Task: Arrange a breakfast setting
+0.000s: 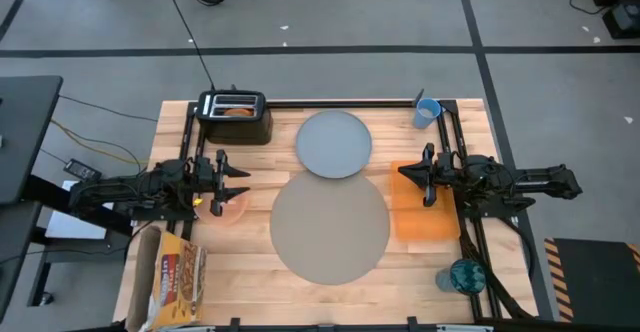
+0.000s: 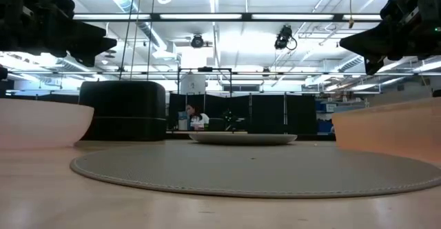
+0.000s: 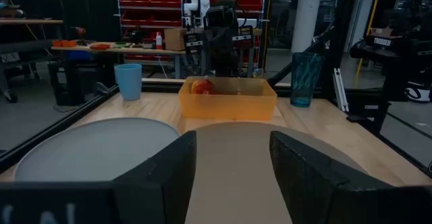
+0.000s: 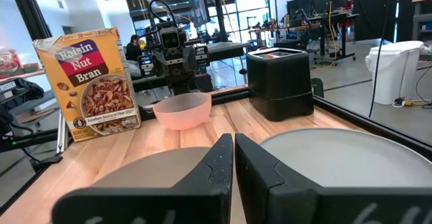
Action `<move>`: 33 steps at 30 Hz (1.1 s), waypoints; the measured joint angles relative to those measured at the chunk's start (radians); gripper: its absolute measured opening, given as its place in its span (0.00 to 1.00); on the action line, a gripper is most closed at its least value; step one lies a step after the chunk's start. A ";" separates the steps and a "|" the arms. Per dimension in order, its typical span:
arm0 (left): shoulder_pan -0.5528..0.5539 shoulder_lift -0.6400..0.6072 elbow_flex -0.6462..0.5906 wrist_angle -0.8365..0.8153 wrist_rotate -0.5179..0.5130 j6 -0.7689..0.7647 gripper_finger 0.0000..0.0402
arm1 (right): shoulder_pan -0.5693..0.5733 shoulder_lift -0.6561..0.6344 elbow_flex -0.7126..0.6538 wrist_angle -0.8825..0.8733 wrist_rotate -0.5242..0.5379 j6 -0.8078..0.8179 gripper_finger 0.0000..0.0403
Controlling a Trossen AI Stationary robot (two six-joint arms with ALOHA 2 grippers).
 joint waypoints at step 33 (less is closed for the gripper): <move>0.000 0.000 0.000 0.000 0.000 0.000 0.49 | -0.002 0.000 0.000 0.024 0.024 -0.667 0.06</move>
